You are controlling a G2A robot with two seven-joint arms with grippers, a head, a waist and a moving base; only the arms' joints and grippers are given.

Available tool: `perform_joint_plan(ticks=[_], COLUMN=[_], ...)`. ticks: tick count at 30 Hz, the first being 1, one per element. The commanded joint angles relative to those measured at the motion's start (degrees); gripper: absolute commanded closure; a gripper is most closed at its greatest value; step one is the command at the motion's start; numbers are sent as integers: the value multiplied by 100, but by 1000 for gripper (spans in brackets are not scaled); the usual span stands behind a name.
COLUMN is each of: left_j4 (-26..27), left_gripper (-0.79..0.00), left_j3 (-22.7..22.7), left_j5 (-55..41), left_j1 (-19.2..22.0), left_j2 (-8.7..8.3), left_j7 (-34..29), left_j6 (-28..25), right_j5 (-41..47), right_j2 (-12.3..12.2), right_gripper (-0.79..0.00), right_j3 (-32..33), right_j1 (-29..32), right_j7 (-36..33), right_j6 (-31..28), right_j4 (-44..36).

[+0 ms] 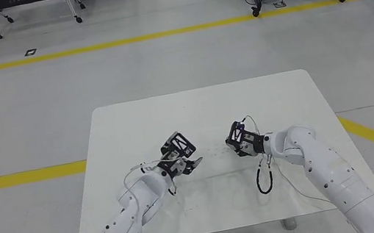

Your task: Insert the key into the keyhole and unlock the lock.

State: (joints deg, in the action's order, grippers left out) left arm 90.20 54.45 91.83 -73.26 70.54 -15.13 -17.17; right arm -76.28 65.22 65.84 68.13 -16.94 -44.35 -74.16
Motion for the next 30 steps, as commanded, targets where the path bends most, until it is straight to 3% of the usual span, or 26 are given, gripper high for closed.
perform_joint_plan(ticks=[1, 9, 16, 30], left_j4=[-299, -939, -1403, -1925], left_gripper=[-785, -785, -785, -785], left_j3=[-291, -985, -1138, -1256], left_j5=[28, 483, 696, 588], left_j1=[202, 686, 859, 1079], left_j2=[85, 332, 465, 669], left_j7=[23, 66, 124, 233], left_j6=[117, 497, 990, 1084], right_j5=[0, 0, 0, 9], right_j2=[0, 0, 0, 4], right_gripper=[0, 0, 0, 0], right_j3=[0, 0, 0, -11], right_j1=[0, 0, 0, 31], right_j7=[0, 0, 0, 70], right_j6=[0, 0, 0, 97], right_j4=[0, 0, 0, -13])
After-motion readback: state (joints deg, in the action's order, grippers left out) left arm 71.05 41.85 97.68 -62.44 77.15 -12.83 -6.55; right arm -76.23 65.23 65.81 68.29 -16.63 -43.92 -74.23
